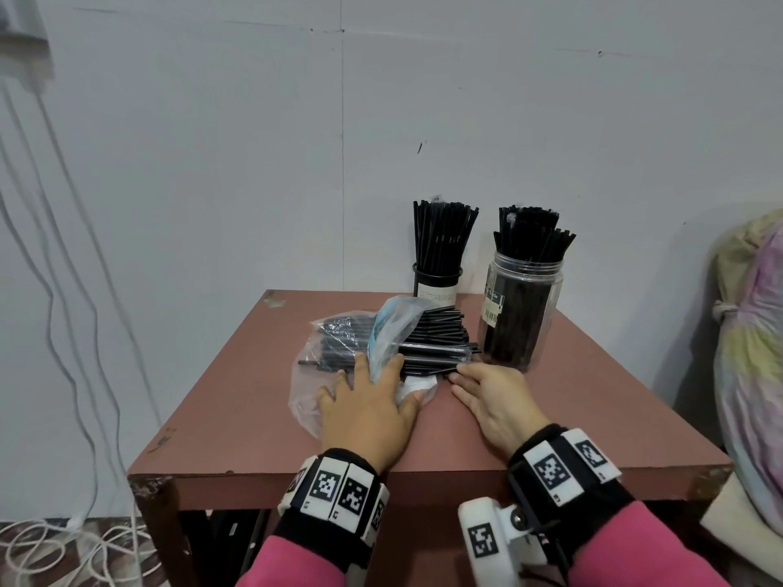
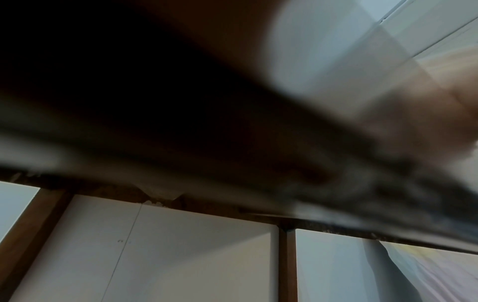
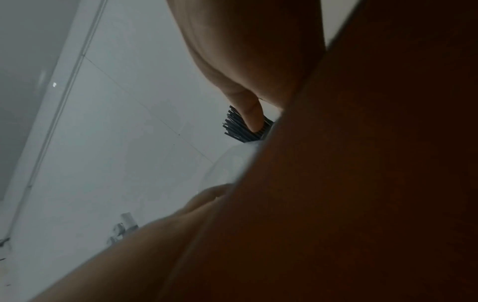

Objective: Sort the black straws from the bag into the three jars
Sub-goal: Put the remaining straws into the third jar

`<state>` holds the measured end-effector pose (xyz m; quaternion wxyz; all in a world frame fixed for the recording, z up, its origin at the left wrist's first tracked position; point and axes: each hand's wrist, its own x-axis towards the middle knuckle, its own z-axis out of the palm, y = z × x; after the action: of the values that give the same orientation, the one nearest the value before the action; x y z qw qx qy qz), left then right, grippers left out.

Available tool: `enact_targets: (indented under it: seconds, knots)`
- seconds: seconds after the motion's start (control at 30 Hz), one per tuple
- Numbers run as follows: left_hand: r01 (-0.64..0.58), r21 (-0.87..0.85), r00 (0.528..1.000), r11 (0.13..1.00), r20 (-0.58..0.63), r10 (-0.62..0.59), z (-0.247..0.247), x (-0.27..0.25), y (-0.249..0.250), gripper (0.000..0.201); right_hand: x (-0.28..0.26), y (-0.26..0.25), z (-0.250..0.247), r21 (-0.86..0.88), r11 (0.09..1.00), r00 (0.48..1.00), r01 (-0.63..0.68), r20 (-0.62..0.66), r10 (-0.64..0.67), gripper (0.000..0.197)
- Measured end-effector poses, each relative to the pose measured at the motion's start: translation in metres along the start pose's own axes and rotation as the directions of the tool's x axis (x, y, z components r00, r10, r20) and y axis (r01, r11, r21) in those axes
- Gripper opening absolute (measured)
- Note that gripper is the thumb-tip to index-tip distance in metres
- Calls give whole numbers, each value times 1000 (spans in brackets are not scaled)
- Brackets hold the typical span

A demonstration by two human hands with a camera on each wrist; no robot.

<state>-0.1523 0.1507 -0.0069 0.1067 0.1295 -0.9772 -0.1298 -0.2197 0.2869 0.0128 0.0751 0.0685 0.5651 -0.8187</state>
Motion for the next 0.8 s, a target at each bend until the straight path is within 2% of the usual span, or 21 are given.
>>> enact_targets:
  seconds: [0.17,0.33,0.47,0.53,0.6,0.73,0.8]
  knots:
    - [-14,-7,1000,1000,-15,14,1,-1,-1,60,6,11,19,36,997,998,68,6,-68,7]
    - [-13,13,998,1000,-67,14,4,0,0,61,14,19,23,9,987,985,160,-69,-159,34]
    - [-3,13,996,1000,-85,4,4,-1,-1,63,18,26,16,24,972,955,233,-192,-224,33]
    - [4,17,996,1000,-90,-2,3,-1,-1,64,18,27,13,24,966,941,258,-234,-245,23]
    - [5,18,995,1000,-96,-3,3,-1,0,64,16,27,12,35,962,942,271,-213,-258,13]
    - [7,20,996,1000,-94,-5,4,-1,0,64,12,26,12,-97,952,936,291,-177,-304,12]
    - [9,24,996,1000,-91,-6,4,-1,0,64,14,28,12,-107,951,935,289,-180,-304,14]
